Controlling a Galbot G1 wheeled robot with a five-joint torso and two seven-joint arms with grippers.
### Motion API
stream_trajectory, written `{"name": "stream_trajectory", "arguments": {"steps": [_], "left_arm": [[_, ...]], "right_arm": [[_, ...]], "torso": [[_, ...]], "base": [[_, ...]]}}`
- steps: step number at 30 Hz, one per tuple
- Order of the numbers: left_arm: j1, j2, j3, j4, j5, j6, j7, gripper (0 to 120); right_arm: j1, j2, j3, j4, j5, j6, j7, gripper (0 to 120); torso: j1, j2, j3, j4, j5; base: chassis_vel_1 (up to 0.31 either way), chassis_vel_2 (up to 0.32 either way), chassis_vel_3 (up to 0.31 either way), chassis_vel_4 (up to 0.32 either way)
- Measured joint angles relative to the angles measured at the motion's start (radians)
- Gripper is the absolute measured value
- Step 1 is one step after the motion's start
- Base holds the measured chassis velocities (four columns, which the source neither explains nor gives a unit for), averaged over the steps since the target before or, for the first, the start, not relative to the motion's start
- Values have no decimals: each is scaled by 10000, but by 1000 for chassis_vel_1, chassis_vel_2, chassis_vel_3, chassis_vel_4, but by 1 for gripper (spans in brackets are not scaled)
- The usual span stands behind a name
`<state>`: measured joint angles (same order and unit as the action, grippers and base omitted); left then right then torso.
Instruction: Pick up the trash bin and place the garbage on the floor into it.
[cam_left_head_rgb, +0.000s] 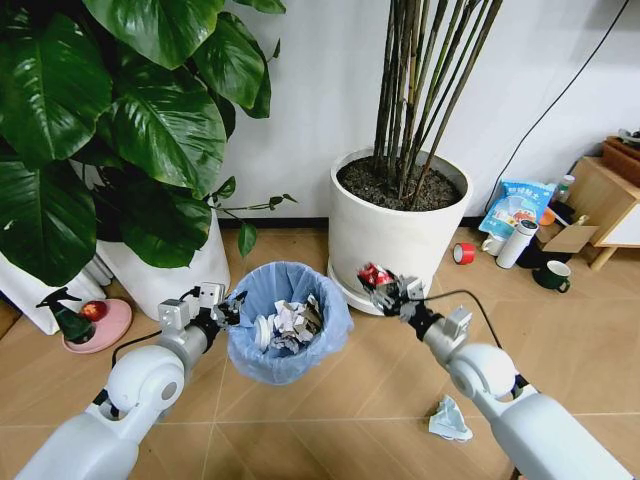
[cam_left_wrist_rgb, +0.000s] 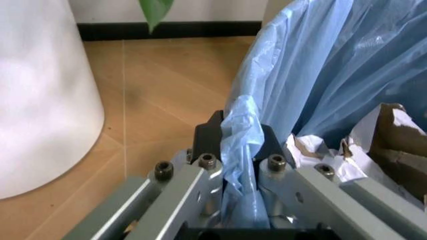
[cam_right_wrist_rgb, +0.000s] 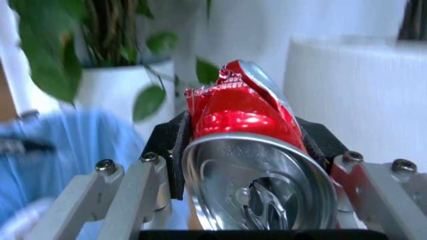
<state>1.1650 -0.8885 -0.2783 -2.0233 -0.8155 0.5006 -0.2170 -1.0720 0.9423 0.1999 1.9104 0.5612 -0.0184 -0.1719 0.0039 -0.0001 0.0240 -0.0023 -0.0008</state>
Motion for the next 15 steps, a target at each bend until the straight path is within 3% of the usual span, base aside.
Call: {"name": "stream_trajectory", "arguments": {"steps": [8, 15], "left_arm": [[-217, -141, 355, 94, -111, 100, 63, 1], [-306, -215, 552, 85, -163, 153, 33, 1]], "right_arm": [[805, -445, -851, 1294, 750, -735, 383, 45], [978, -830, -1762, 1532, 732, -809, 91, 45]], "torso": [[0, 0, 0, 1, -1], [0, 0, -1, 0, 1]], "base": [[0, 0, 0, 0], [0, 0, 0, 0]]}}
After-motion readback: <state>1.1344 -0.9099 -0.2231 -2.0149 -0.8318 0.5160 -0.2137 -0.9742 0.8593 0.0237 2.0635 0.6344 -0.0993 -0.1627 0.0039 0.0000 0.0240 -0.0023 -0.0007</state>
